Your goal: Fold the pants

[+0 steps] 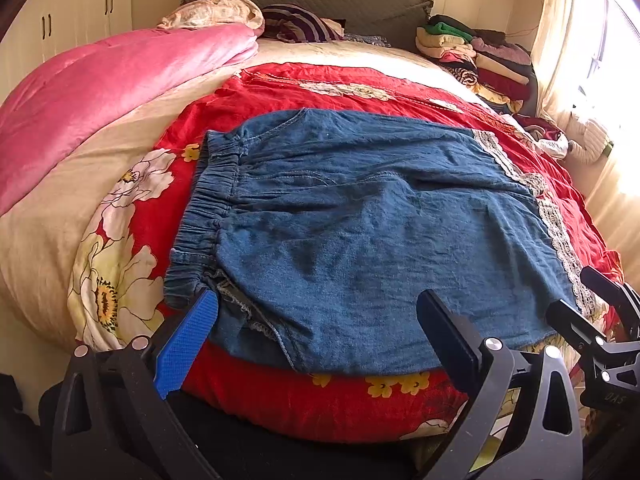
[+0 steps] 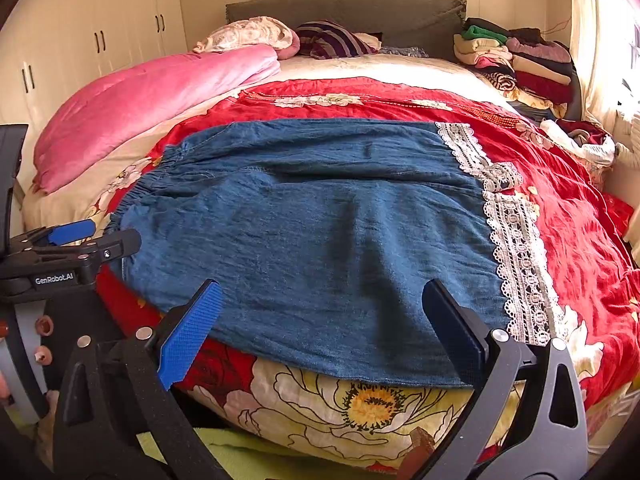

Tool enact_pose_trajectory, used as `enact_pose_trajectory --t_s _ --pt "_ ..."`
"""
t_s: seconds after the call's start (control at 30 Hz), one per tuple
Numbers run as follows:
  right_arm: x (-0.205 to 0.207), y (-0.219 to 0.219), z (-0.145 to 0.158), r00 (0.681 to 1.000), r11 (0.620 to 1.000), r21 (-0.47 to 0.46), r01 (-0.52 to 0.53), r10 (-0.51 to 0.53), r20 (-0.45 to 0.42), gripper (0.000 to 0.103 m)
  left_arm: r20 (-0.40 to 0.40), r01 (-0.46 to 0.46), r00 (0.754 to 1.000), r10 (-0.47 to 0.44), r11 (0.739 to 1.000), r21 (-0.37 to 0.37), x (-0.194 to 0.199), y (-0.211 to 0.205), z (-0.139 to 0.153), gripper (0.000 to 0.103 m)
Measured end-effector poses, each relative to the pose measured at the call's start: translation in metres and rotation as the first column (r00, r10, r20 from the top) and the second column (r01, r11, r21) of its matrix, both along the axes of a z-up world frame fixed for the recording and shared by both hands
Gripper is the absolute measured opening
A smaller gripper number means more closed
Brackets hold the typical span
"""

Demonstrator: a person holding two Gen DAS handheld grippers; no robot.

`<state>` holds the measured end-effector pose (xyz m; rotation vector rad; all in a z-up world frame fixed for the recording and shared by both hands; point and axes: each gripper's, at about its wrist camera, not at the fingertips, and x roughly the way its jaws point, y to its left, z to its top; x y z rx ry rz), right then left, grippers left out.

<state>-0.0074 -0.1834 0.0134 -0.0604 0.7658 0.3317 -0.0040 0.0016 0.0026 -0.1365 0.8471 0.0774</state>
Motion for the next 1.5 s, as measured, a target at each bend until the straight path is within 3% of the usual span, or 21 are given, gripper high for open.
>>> enact_pose_trajectory --t_s 1.5 --pt "0.0038 0.006 0.0001 1.0 1.0 -0.005 -0.019 0.019 0.005 0.095 0.004 -0.004 1.0 0.004 1.0 -0.003 0.0051 0.0037 0.0032 0.099"
